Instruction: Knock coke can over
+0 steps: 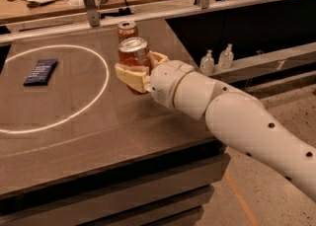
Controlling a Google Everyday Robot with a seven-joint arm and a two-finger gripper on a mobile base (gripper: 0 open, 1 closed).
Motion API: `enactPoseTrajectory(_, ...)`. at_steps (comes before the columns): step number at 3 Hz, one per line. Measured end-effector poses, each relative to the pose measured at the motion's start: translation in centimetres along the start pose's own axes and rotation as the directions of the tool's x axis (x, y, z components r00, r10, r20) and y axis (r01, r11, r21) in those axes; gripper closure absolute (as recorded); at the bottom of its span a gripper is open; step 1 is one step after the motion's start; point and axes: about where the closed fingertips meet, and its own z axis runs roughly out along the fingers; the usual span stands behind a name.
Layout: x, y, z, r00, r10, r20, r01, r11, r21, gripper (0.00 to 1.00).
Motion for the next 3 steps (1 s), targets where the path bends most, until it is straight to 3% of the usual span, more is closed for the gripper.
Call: enactPoseTrajectory(3,-3.1,-1.9,1.0,0.999,0.043,0.022,-0.043,0.9991,0.005,1.00)
